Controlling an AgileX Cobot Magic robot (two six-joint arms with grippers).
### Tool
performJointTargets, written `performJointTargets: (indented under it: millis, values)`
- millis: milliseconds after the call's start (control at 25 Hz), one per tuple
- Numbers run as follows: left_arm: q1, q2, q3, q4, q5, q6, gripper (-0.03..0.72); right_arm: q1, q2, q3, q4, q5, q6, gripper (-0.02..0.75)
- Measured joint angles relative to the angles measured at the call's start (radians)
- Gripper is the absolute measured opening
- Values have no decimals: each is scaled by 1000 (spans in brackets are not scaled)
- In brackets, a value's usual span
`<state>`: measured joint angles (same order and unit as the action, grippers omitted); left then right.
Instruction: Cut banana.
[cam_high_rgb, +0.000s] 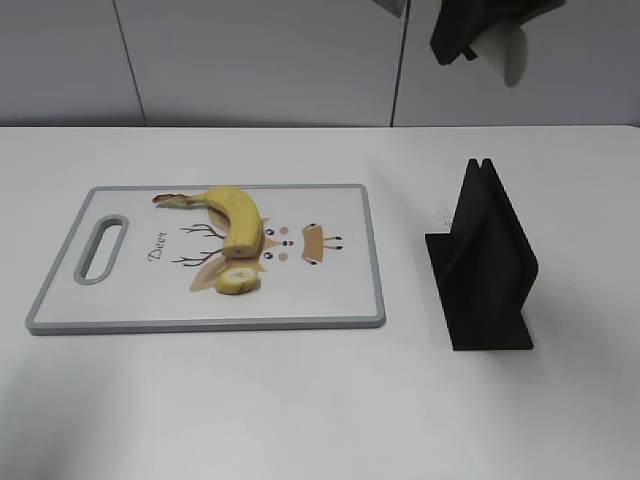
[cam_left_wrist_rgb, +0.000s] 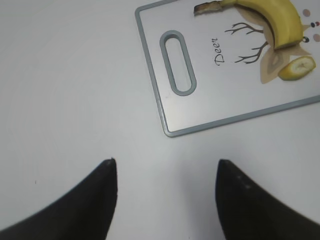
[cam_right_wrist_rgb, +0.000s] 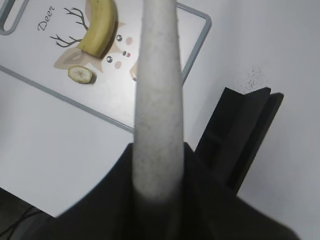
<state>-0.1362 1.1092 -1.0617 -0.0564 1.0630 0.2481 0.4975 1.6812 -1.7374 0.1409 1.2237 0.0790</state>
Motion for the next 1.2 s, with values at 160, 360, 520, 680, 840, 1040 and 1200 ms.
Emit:
performJointTargets:
  millis: [160, 360, 520, 680, 840, 1040, 1200]
  values:
    - [0, -111, 72, 9, -2, -3, 593, 1, -60, 65, -43, 2, 67, 170]
    - [0, -240, 170, 9, -2, -8, 593, 1, -137, 170, -81, 2, 128, 170]
    - [0, -345, 264, 9, -4, -21, 593, 0, -204, 287, -119, 2, 181, 170]
    - [0, -452, 356, 26, -5, -25, 593, 0, -251, 377, -126, -13, 216, 170]
    - [0, -572, 425, 34, -5, -25, 592, -4, -284, 464, -128, -66, 256, 170]
    - [0, -721, 483, 35, -2, -25, 591, -47, -301, 551, -122, -101, 279, 169]
    - [0, -856, 535, 30, 0, -25, 591, -77, -301, 600, -115, -139, 282, 169]
